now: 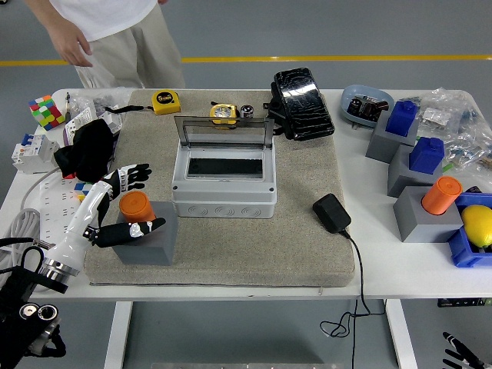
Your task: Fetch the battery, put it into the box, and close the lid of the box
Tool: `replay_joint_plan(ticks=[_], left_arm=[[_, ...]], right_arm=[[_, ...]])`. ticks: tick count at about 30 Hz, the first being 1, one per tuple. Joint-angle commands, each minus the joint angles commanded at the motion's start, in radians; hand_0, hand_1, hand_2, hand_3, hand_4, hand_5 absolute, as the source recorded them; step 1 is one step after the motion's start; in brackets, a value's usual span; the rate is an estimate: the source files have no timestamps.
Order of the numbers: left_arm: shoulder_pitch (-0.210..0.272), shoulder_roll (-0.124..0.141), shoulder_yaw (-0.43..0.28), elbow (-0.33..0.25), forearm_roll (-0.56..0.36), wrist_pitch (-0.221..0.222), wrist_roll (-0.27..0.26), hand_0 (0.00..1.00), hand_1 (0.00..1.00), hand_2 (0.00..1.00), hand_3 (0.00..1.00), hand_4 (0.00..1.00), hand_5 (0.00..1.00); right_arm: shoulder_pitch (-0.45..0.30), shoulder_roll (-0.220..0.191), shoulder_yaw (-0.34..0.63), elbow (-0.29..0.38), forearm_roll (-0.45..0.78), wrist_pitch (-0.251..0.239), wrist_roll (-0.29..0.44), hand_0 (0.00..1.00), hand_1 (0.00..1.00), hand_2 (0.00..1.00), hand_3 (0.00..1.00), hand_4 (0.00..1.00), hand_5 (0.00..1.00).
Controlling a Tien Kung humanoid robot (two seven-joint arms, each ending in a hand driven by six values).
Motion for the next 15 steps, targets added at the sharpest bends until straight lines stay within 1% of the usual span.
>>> replay_joint_plan(ticks=[4, 5, 10, 11, 15], left_arm=[[-0.003, -0.005, 0.013, 0.002, -0.022, 0.006, -0.021, 0.576, 0.69, 0.713, 0.748, 0.998, 0.002], [-0.004, -0.005, 0.016, 0.002, -0.027, 0.006, -0.025, 0.438, 0.591, 0.577, 0.711, 0.998, 0.002], [-0.014, -0.01, 0.033, 0.008, -0.05, 0.007, -0.041, 0.438, 0.591, 0.577, 0.711, 0.998, 0.002], [-0.017, -0.012, 0.036, 0.011, -0.056, 0.005, -0.044, 0.378, 0.482, 0.484, 0.647, 0.995, 0.002], [-0.026, -0.017, 0.046, 0.021, -0.081, -0.002, -0.053, 0.378, 0.482, 0.484, 0.647, 0.995, 0.002]], right_arm=[[0.0, 0.0, -0.004, 0.0, 0.005, -0.001, 0.001, 0.625, 0.691, 0.67, 0.551, 0.919, 0.49], [0.0, 0.0, -0.005, 0.0, 0.005, -0.001, 0.001, 0.625, 0.691, 0.67, 0.552, 0.919, 0.49], [0.0, 0.001, -0.008, 0.0, 0.008, 0.0, 0.002, 0.625, 0.691, 0.67, 0.552, 0.919, 0.49], [0.0, 0.002, -0.008, 0.0, 0.009, 0.0, 0.002, 0.625, 0.69, 0.67, 0.551, 0.918, 0.491], [0.001, 0.003, -0.009, 0.0, 0.012, 0.0, 0.003, 0.625, 0.69, 0.67, 0.551, 0.918, 0.491]])
